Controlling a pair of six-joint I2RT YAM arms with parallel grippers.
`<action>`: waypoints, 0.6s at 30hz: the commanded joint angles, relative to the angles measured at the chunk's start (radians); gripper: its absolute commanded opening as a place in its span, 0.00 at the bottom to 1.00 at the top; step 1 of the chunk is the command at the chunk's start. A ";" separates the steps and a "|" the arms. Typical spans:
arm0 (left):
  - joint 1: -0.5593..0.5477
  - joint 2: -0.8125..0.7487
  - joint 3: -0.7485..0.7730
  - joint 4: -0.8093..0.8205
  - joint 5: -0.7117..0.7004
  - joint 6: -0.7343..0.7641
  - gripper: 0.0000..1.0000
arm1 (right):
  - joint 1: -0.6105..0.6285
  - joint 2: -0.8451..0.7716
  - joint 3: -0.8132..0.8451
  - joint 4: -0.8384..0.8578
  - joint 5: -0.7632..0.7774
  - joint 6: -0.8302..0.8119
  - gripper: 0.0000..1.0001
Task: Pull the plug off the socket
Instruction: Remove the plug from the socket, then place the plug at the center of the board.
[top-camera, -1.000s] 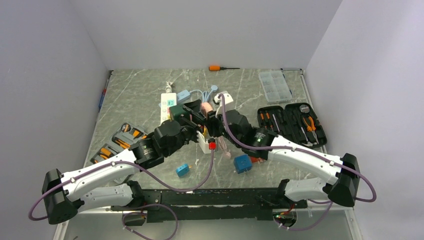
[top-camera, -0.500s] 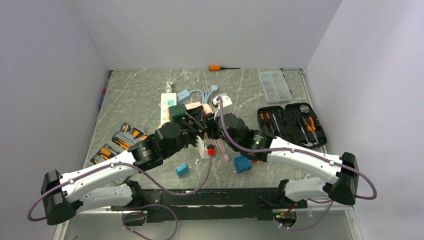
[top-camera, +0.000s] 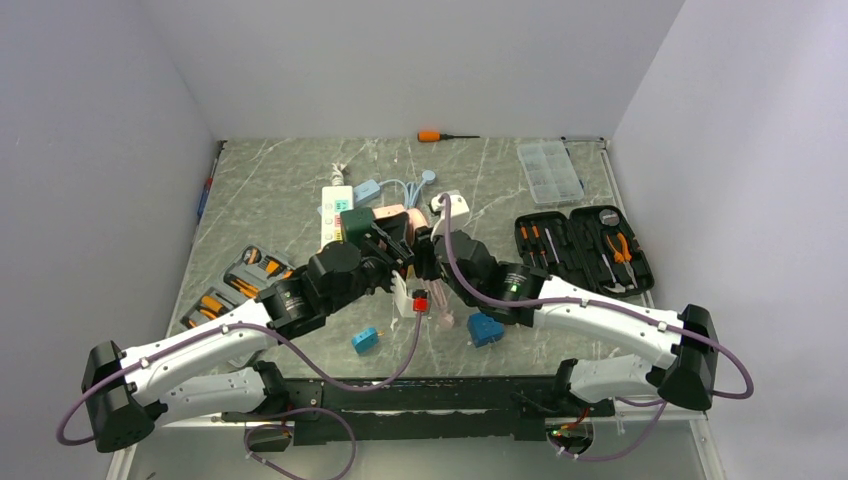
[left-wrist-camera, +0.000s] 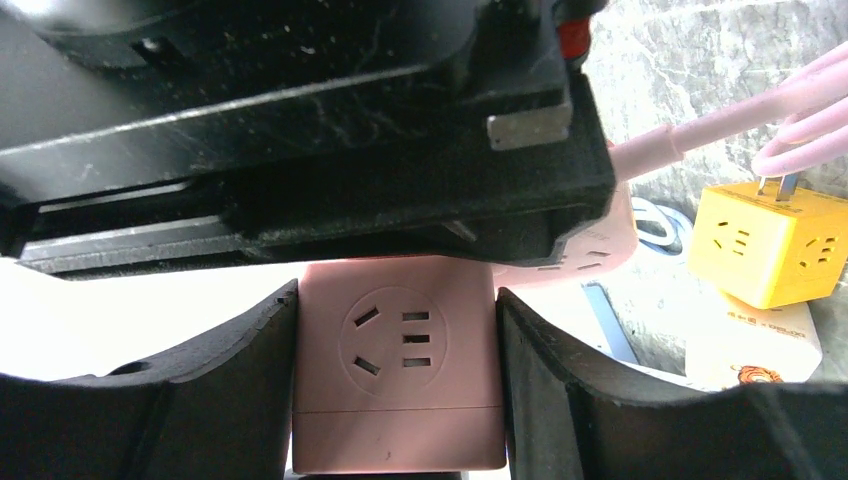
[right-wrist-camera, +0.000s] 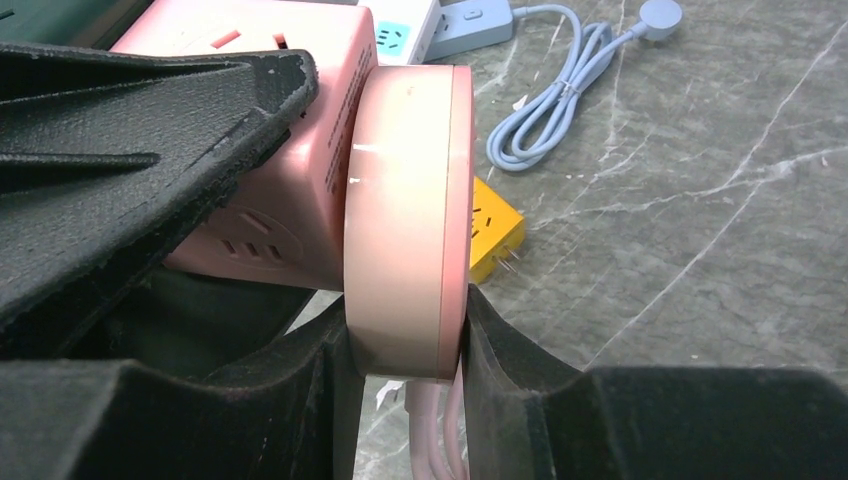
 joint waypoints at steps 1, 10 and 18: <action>0.046 -0.042 0.004 -0.006 -0.115 0.044 0.00 | -0.093 -0.073 0.003 -0.036 0.159 0.078 0.00; 0.048 -0.070 0.001 -0.048 -0.112 0.063 0.00 | -0.225 -0.016 0.010 -0.130 0.206 0.033 0.00; 0.046 -0.070 0.015 -0.063 -0.099 0.052 0.00 | -0.262 0.017 -0.011 -0.114 0.214 0.004 0.00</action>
